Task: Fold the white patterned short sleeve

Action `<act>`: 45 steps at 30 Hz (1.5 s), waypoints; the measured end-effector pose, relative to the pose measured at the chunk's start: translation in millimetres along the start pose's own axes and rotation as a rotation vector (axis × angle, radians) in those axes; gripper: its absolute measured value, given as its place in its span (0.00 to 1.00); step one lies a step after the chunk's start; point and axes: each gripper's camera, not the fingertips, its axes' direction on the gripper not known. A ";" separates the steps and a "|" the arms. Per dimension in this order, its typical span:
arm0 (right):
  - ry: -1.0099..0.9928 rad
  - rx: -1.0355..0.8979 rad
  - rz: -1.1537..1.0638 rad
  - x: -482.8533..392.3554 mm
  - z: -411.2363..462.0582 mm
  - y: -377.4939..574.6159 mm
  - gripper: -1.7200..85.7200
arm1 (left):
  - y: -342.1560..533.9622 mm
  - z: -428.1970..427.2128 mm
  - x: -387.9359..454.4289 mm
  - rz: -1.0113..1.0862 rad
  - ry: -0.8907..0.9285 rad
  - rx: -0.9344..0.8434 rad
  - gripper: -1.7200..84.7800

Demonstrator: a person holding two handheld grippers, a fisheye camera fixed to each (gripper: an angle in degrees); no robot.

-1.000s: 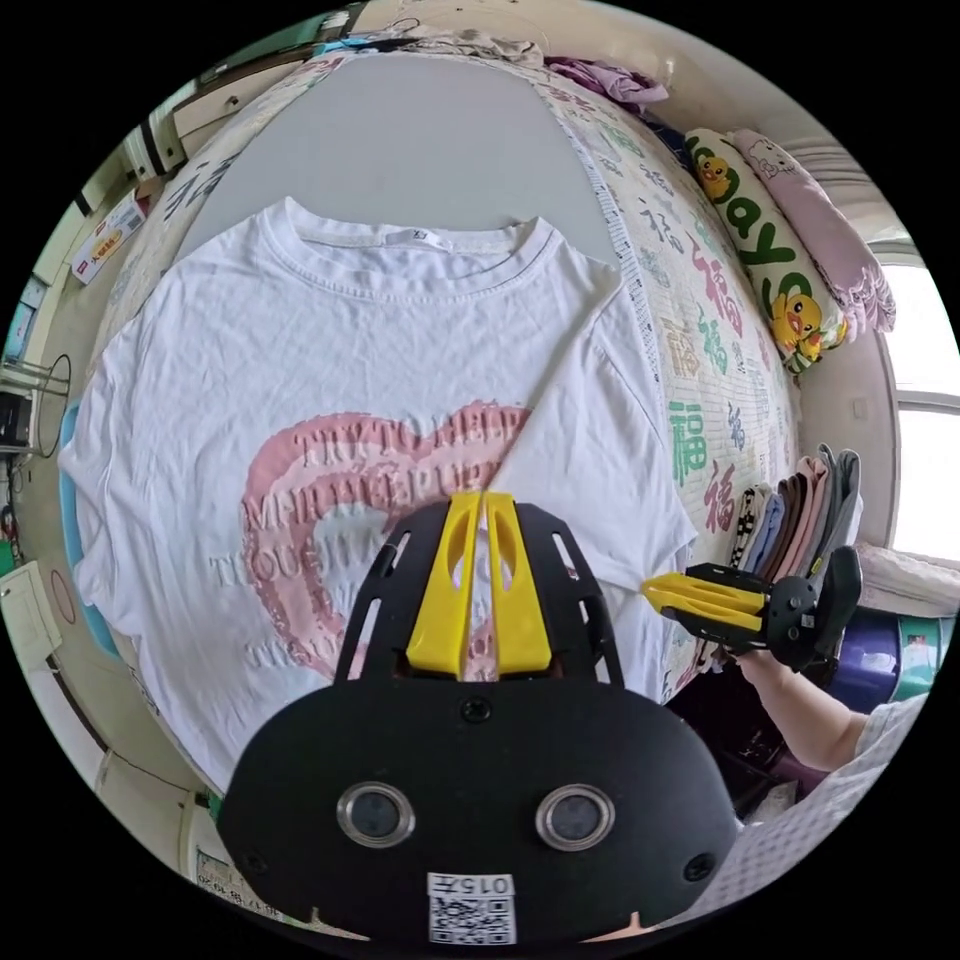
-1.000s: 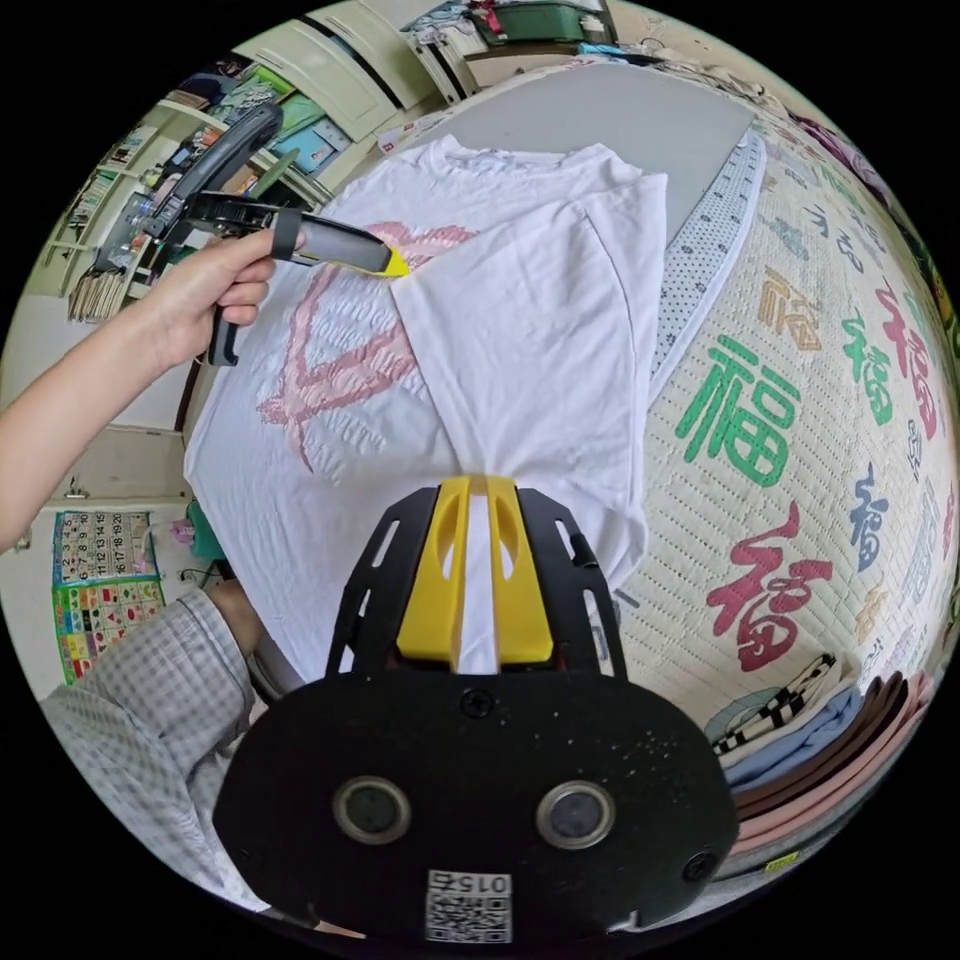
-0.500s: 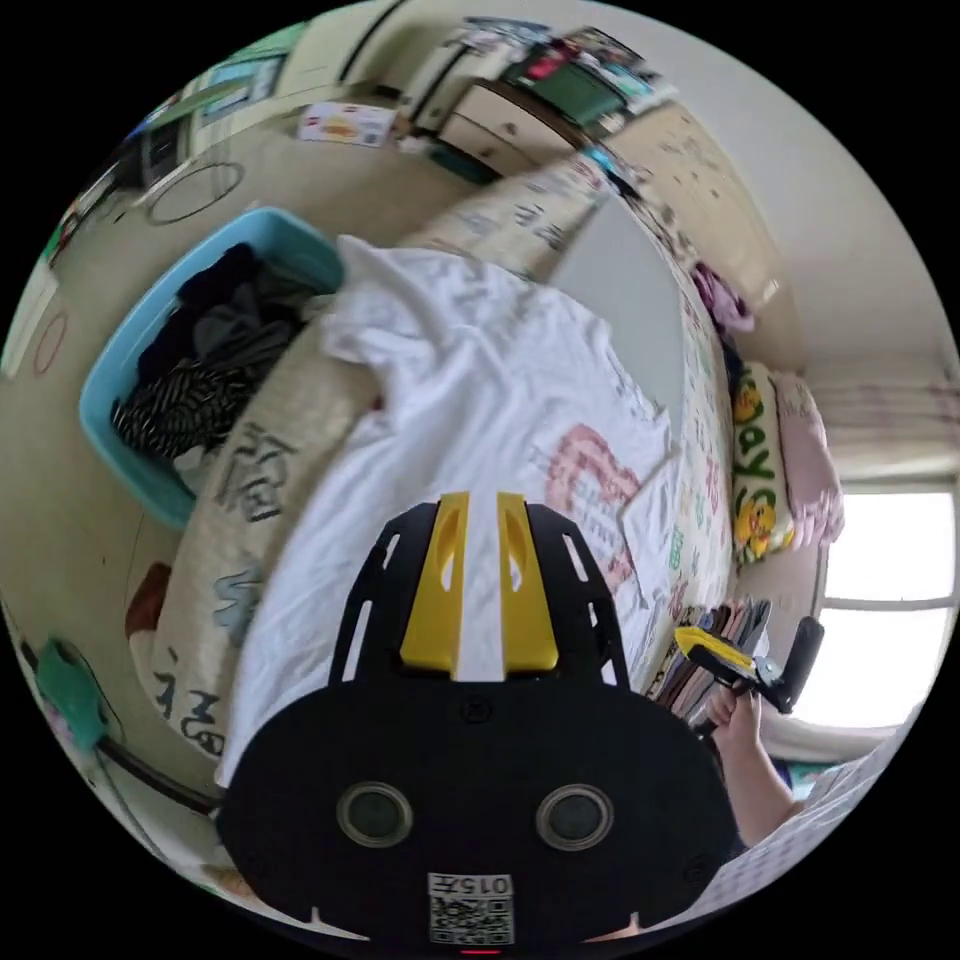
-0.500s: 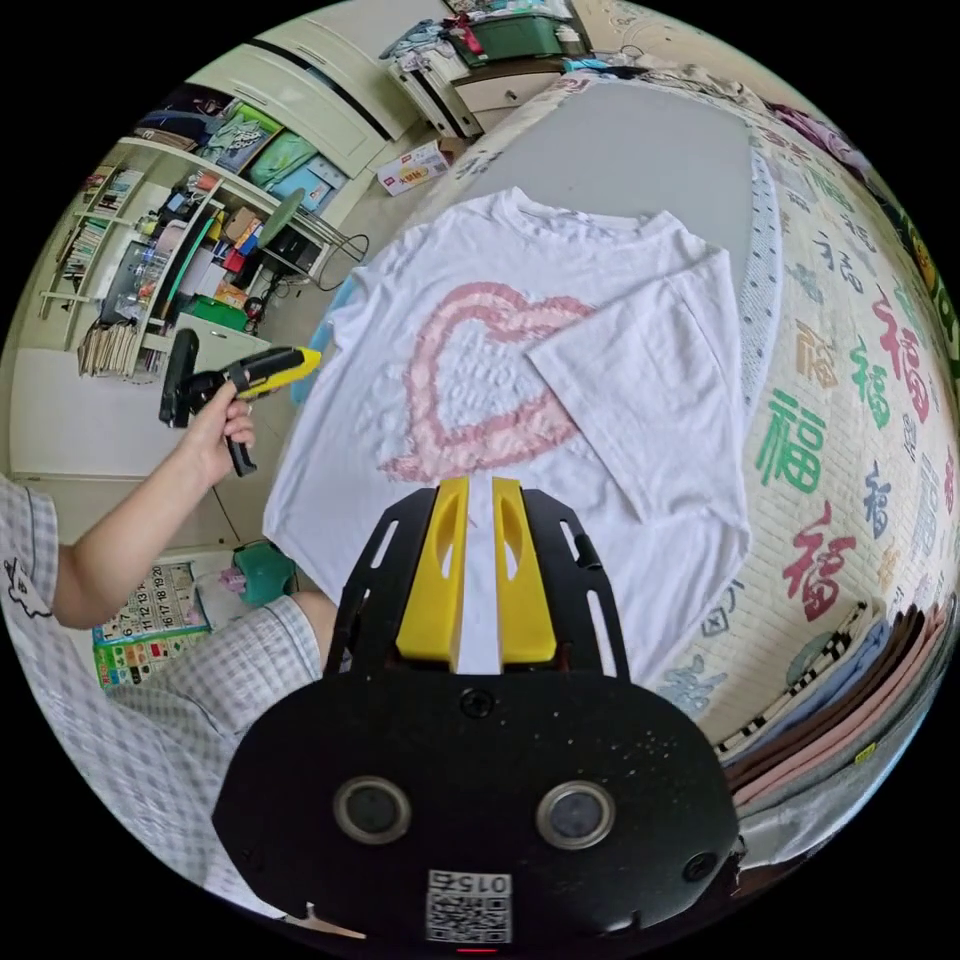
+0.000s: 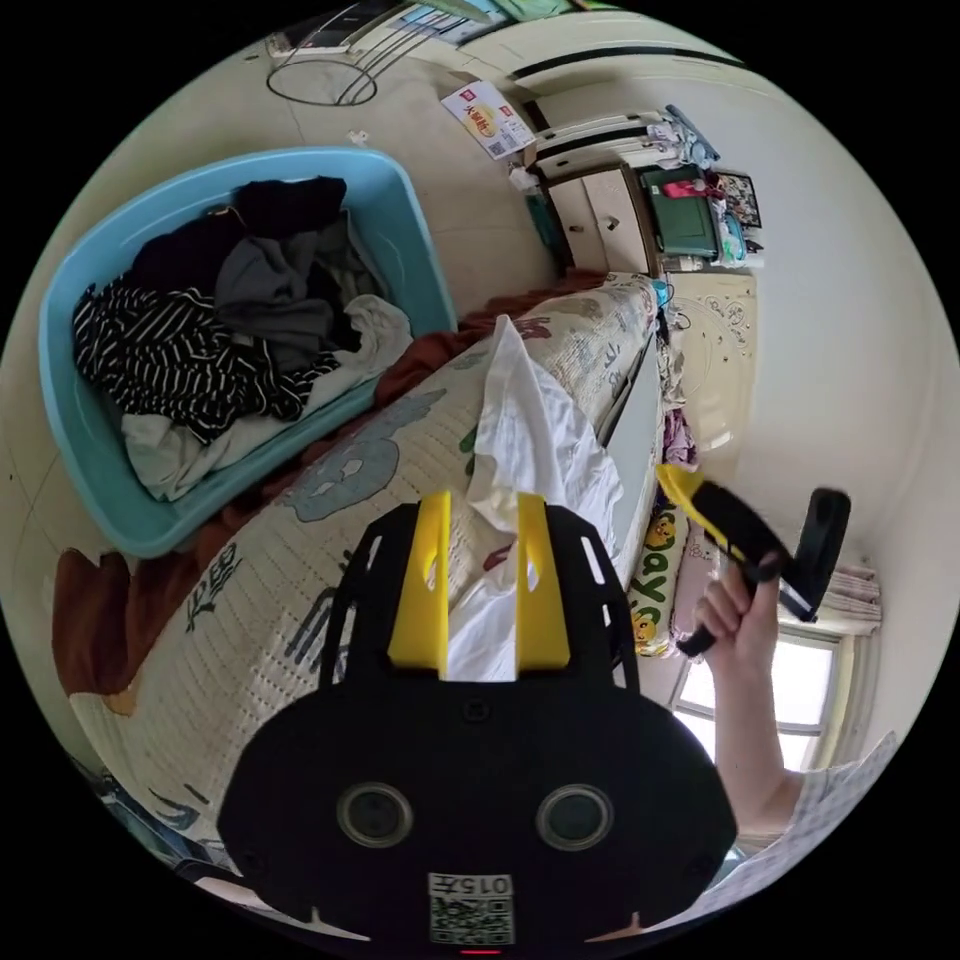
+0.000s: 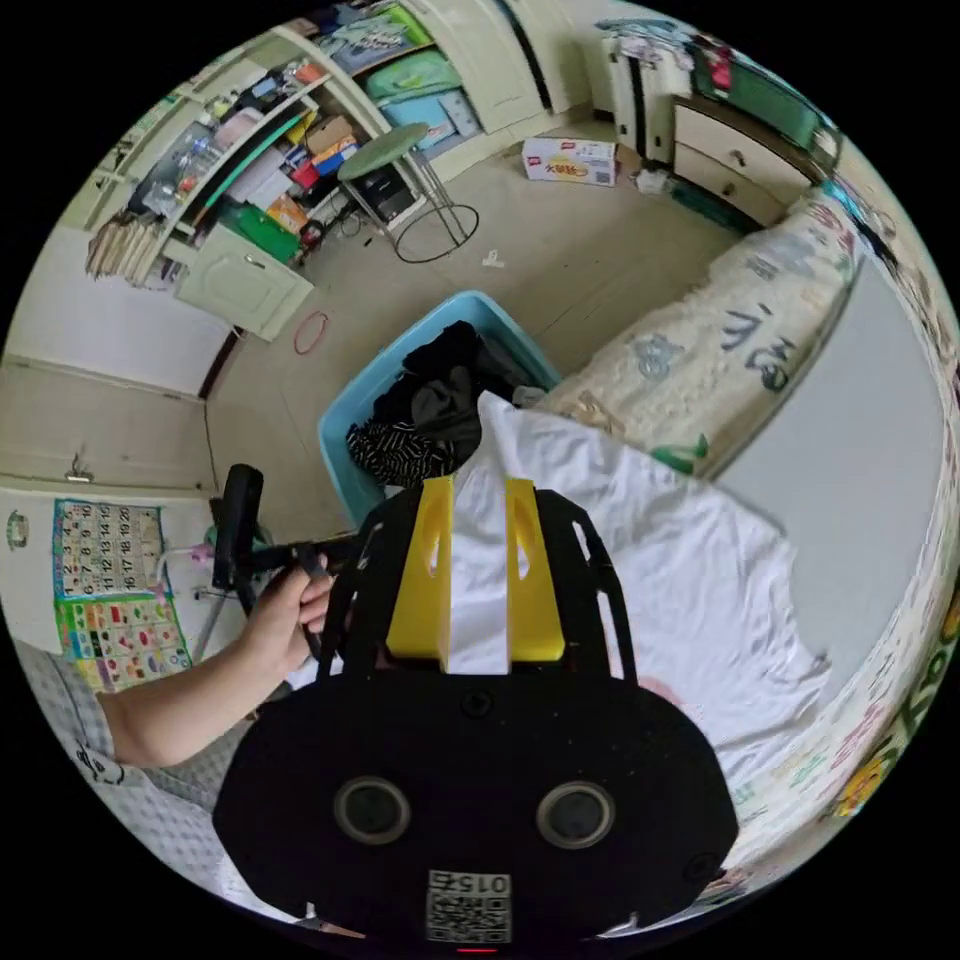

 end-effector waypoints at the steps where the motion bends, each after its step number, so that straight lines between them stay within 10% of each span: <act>1: 0.028 -0.045 -0.028 -7.4 10.8 -35.6 0.12 | -1.3 0.6 -3.3 -0.008 0.005 -0.006 0.12; 10: 0.248 -0.347 -0.196 -57.7 124.4 -192.4 0.17 | -11.7 -11.9 -32.4 -0.021 0.048 -0.020 0.02; 18: 0.152 -0.334 -0.115 -31.5 119.8 -205.1 0.02 | -13.6 -21.0 -18.1 0.037 0.058 -0.007 0.01; 28: 0.001 0.104 0.160 100.2 -59.8 22.8 0.01 | 31.2 -29.9 102.0 0.557 -0.010 -0.047 0.01; 38: 0.118 -0.052 0.637 220.1 47.3 250.4 0.08 | 106.0 69.9 163.8 0.711 -0.041 -0.423 0.07; 45: 0.040 0.010 0.467 201.0 96.2 260.5 0.10 | 111.9 96.8 202.2 0.823 -0.255 -0.351 0.09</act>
